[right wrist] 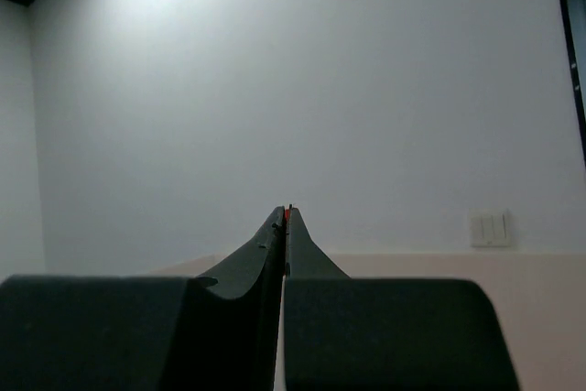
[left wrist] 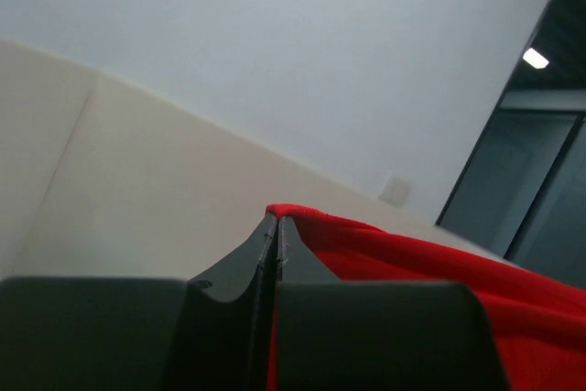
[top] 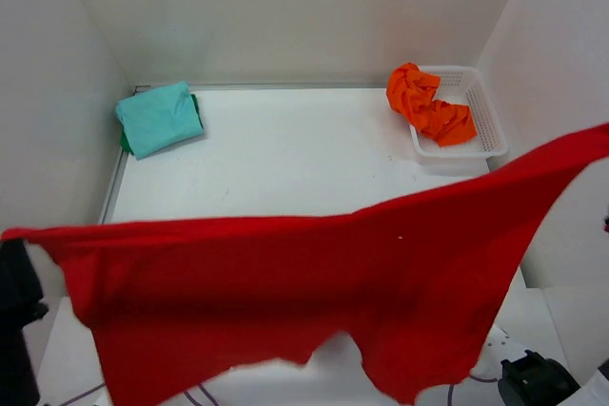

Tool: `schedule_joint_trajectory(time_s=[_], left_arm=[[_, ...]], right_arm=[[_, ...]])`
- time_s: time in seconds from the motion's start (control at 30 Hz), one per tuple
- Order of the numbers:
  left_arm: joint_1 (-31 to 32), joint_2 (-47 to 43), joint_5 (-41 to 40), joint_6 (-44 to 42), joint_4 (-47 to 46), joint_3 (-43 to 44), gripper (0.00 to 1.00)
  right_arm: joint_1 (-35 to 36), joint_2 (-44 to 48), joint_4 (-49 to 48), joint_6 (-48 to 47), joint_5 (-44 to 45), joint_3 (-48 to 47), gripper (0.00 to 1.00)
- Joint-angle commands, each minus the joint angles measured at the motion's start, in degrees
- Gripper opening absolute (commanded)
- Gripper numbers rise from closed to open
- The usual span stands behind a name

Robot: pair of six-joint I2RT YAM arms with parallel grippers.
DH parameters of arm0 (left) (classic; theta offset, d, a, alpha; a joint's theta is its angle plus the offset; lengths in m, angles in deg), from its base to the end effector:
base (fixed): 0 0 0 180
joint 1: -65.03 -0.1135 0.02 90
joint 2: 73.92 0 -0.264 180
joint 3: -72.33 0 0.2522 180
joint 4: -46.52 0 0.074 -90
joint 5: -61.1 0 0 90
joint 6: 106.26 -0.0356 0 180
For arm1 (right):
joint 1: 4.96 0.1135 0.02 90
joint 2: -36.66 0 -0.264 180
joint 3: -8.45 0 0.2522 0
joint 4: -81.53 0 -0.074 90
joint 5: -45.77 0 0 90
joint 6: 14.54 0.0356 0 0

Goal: Fold and stack the t-shirts
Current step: Flatten out the tshirt

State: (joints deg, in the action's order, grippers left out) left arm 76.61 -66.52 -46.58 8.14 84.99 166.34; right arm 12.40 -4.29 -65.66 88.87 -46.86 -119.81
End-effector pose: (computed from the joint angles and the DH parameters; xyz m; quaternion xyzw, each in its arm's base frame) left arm -0.1495 0.0417 0.4796 -0.1820 0.3348 -0.2328 0.8948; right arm -0.0997 -0.0295 0.6276 -0.0323 0.3038 0.2594 0.9162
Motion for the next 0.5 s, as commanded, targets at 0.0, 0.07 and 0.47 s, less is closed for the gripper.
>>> schedule_joint_trajectory(time_s=[0.0,0.07,0.47], left_arm=[[0.29,3.85,-2.28,0.65,-0.19,-4.12,0.00],[0.29,5.16,-2.98,0.65,-0.19,-5.00,0.00],[0.29,10.36,-2.11,0.65,-3.70,-18.00,0.00]], right_arm=[[-0.31,-4.49,-0.06,-1.81,3.50,4.54,0.00],[-0.31,-5.10,-0.59,-2.33,3.51,6.64,0.00],[-0.31,-8.09,-9.29,-2.77,6.76,28.26,0.00]])
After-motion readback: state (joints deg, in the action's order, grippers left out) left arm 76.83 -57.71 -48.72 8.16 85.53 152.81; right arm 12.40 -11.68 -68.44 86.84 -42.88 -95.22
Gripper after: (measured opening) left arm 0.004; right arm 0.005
